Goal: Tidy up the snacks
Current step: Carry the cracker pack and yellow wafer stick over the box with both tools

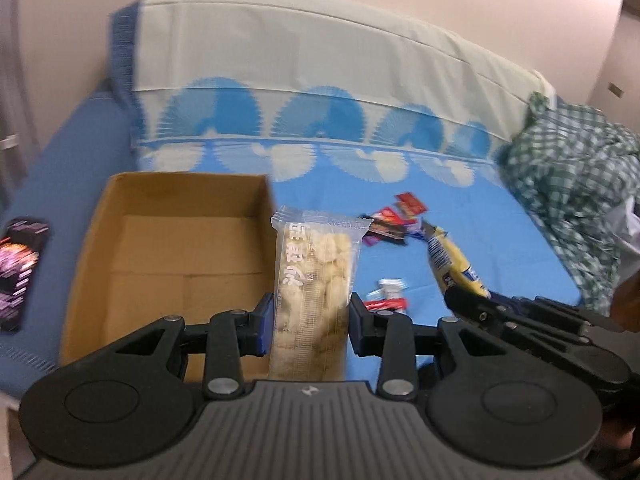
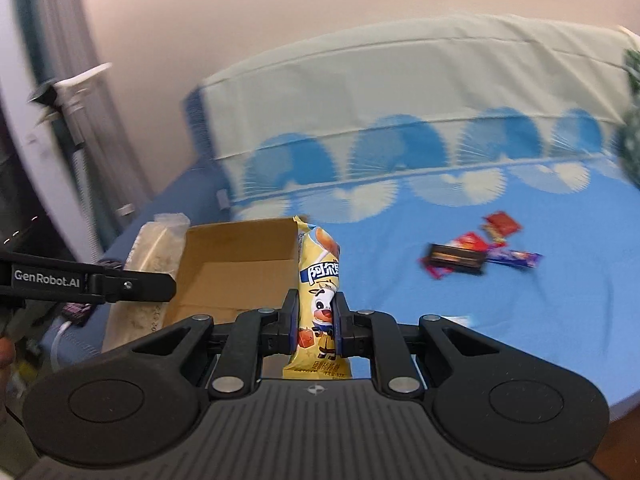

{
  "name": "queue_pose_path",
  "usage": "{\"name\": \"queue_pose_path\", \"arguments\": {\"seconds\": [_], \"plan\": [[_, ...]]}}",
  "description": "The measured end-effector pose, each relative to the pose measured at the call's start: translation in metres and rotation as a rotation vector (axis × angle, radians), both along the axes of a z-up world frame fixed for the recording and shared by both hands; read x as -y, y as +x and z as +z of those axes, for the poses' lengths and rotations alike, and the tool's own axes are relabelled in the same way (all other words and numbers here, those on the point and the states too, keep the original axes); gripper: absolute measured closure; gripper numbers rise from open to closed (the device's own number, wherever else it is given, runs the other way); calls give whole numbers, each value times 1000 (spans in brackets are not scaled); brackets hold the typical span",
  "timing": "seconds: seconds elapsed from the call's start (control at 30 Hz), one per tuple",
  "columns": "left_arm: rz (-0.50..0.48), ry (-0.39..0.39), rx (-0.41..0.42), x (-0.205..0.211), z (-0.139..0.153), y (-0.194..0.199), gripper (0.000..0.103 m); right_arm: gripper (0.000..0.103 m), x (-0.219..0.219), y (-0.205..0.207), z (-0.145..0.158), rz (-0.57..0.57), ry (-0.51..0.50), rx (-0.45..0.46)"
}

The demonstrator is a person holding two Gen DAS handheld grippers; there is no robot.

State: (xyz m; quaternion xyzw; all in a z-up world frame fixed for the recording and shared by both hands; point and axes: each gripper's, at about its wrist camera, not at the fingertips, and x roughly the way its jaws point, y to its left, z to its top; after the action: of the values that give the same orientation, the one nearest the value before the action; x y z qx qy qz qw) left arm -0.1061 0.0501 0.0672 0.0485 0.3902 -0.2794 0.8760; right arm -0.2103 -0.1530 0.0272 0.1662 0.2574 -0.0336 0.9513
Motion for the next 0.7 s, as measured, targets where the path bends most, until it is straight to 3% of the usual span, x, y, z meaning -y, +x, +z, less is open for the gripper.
{"name": "queue_pose_path", "arguments": {"seconds": [0.33,0.7], "plan": [[159,-2,-15,-74,-8,-18,62,86,-51,-2,-6,114,-21,-65],[196,35,-58,-84,-29,31,62,86,-76,33,-13,157,-66,-133]]}}
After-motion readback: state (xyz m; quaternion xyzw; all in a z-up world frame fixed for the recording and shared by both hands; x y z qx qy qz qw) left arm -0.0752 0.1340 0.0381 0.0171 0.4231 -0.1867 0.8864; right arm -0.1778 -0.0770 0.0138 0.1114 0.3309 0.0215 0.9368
